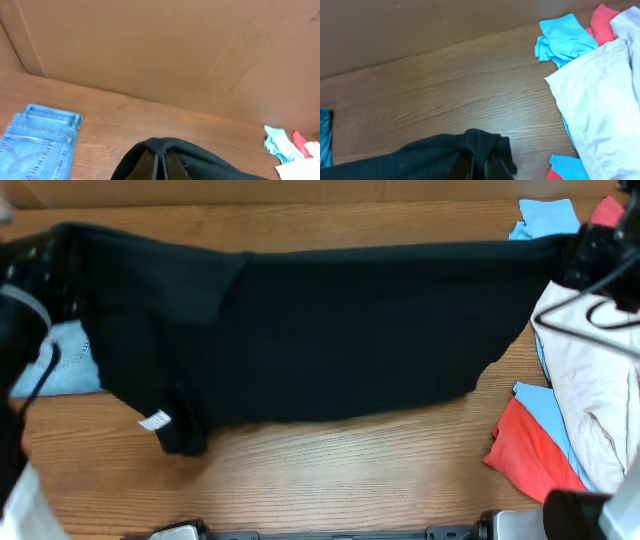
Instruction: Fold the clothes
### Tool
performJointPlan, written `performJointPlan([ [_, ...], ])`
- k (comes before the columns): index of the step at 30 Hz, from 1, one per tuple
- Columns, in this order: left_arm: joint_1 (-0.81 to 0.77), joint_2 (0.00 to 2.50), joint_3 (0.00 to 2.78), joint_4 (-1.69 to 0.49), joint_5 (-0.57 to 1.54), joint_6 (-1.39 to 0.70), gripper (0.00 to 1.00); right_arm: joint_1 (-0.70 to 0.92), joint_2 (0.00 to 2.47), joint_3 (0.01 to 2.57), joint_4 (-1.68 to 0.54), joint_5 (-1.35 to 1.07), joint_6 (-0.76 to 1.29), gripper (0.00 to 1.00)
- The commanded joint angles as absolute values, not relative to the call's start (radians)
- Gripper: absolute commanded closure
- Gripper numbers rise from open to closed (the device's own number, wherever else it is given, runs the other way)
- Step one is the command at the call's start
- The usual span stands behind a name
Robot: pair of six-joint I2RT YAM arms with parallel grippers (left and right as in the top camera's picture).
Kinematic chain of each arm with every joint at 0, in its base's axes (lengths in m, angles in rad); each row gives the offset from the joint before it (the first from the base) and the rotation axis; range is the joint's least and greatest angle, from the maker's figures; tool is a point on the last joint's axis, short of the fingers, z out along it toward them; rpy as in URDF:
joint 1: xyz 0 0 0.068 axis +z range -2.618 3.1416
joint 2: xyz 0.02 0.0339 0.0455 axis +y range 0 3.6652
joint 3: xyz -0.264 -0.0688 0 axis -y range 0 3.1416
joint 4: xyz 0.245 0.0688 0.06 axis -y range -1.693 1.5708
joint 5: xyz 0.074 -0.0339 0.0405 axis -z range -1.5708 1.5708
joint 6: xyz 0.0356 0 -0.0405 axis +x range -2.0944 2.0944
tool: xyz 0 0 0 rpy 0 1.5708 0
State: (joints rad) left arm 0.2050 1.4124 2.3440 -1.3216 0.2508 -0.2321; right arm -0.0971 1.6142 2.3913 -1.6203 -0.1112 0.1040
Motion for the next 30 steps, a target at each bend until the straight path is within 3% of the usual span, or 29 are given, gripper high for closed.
performJointPlan([
  [1,0.213,1.577,2.337,-1.294,0.258,-0.213,0.96,-0.097,1.74,2.402,-1.593,-0.068,0.1,0.96],
  [6,0.203,1.805,2.337,-1.137,0.344,-0.215,0.96,-0.097,1.923,2.402,-1.432,-0.086,0.101,0.96],
  [10,0.213,1.948,2.351,-0.865,0.431,-0.352,0.96,-0.097,1.988,2.403,-1.209,-0.118,0.157,0.96],
  [13,0.239,1.985,2.383,-0.639,0.563,-0.458,0.96,-0.098,1.976,2.434,-1.066,-0.117,0.179,0.96],
  [17,0.274,1.983,2.484,-0.47,0.574,-0.533,0.96,-0.097,1.959,2.554,-1.018,-0.104,0.184,0.96],
  [24,0.314,1.983,2.706,-0.615,0.702,-0.494,0.96,-0.099,1.959,2.683,-1.169,-0.041,0.181,0.96],
  [30,0.25,2.003,2.697,-1.2,0.653,-0.197,0.96,-0.099,2.009,2.617,-1.436,0.035,0.171,0.96],
])
